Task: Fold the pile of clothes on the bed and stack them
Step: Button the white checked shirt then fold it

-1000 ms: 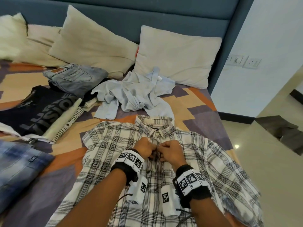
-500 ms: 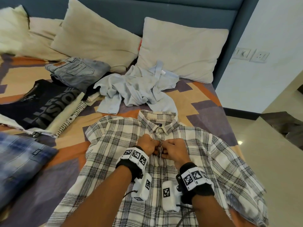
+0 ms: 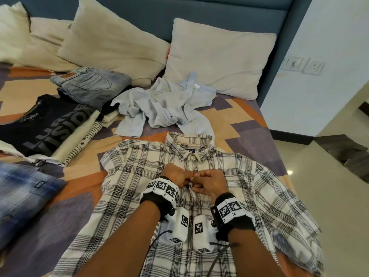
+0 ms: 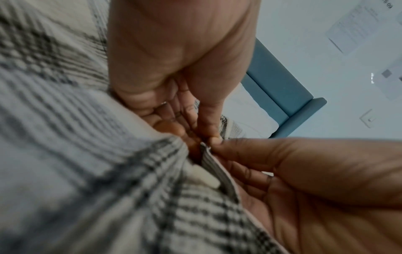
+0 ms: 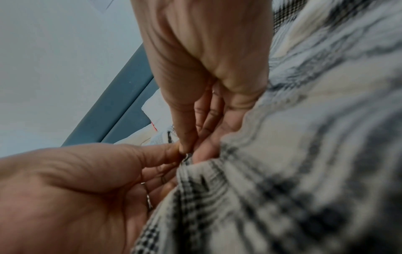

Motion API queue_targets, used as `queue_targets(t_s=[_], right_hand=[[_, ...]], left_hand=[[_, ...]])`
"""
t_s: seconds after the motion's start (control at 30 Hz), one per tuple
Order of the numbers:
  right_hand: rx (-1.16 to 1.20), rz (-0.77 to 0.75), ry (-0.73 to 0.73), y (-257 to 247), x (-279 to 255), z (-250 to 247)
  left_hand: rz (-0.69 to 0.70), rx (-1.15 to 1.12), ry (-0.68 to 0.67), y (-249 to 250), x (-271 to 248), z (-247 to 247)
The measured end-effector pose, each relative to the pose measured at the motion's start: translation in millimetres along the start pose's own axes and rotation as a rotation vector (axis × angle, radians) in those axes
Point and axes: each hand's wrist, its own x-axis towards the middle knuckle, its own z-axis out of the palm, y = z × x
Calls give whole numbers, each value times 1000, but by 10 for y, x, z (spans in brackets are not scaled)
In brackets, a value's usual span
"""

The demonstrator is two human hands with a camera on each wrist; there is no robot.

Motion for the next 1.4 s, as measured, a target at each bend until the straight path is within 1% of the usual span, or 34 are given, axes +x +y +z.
queue_targets(t_s=[0.1, 0.17, 0.3, 0.4, 0.47, 0.6, 0.63, 0.7, 0.73, 0.8, 0.83, 0.9, 0.93, 1.07, 1.17, 1.2, 1.27, 1.37, 1.4], right_hand=[[1, 28, 57, -7, 34, 20], [2, 66, 64, -21, 60, 22], [-77, 144, -17, -123, 98, 44], [-133, 174, -56, -167, 89, 92], [-131, 156, -46, -148, 58, 98], [-53, 30, -26, -79, -92, 49], [-95, -8, -12, -39, -153, 47], [-293, -95, 79, 110, -280, 77], [-379, -134, 135, 192, -356, 107], [-479, -210, 220, 354, -486, 147], [-492, -235, 251, 408, -540, 153], [-528, -250, 308, 465, -613, 149], [-554, -255, 310, 471, -649, 146], [-647, -195, 283, 457, -733, 200], [-676, -163, 247, 345, -744, 191], [-673, -154, 229, 319, -738, 164], [-582, -132, 217, 291, -738, 94], [-301, -30, 229, 268, -722, 16], [-245, 1, 240, 249, -714, 13]], left_hand=[[-4, -35, 49, -40, 23, 34], [-17, -58, 55, -49, 24, 40], [-28, -105, 3, -26, 17, 22], [12, -22, 36, -15, -23, 23], [54, 46, 100, -24, -67, 38], [156, 209, 224, 16, -281, 37], [191, 252, 240, 15, -363, 22], [246, 320, 225, -38, -555, 6], [260, 343, 193, -92, -644, 1], [254, 388, 150, -195, -816, -4], [255, 408, 150, -229, -872, -1], [251, 439, 165, -257, -900, 20], [250, 429, 169, -256, -903, 26], [197, 374, 118, -282, -883, 4], [183, 431, 81, -293, -881, -5], [184, 457, 79, -290, -885, -1], [199, 465, 70, -281, -890, 6], [213, 408, 48, -288, -888, -3], [211, 392, 47, -292, -896, -12]])
